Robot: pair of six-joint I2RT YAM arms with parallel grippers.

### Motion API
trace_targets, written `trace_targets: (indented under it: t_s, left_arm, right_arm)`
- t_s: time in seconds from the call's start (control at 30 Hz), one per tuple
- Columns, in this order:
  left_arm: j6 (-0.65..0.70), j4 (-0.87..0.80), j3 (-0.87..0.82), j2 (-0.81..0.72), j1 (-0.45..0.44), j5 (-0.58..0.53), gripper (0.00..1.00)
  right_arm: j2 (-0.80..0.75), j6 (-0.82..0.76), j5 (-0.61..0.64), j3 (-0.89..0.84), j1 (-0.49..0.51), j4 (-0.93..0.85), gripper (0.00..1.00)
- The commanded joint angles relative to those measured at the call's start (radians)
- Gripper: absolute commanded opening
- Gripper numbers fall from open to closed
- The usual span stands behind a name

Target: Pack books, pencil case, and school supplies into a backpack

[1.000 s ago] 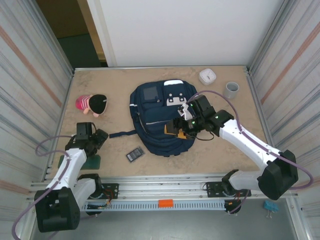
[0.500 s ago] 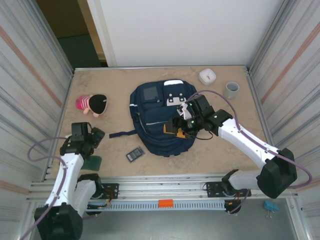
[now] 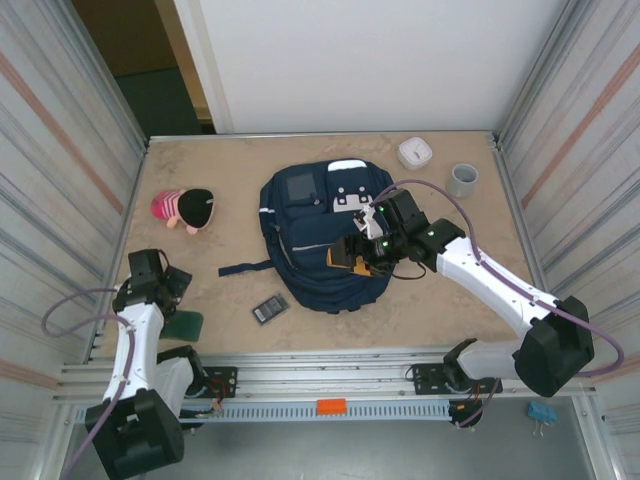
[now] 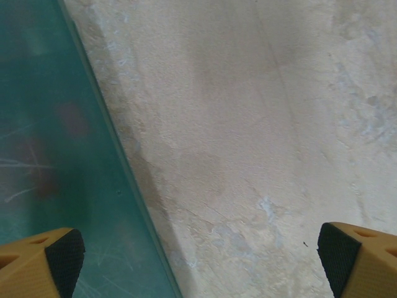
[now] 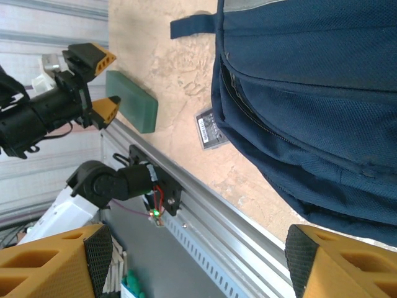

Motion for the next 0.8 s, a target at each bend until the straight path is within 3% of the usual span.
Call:
trace_targets:
  t_s: [0.0,0.4,0.57,0.77]
  left_arm:
    - [0.005,0.042,-0.037,0.028,0.007,-0.014,0.99]
    - [-0.03,0.199,-0.113,0.093,-0.029,0.266,0.94]
    - [-0.07,0.229,-0.073,0.114,-0.218,0.216,0.93]
    - [-0.115,0.255,0.026,0.259,-0.43,0.175,0.93]
  right_arm:
    - [0.004,-0.023,-0.002,-0.013,0.006,-0.004,0.75]
    - [0.018,-0.024,-0.005,-0.009,0.006,0.009,0.75]
    - [0.026,-0.018,-0.009,-0.009,0.007,0.019,0.75]
    - [0.024,-0.018,-0.006,-0.01,0.007,0.021,0.75]
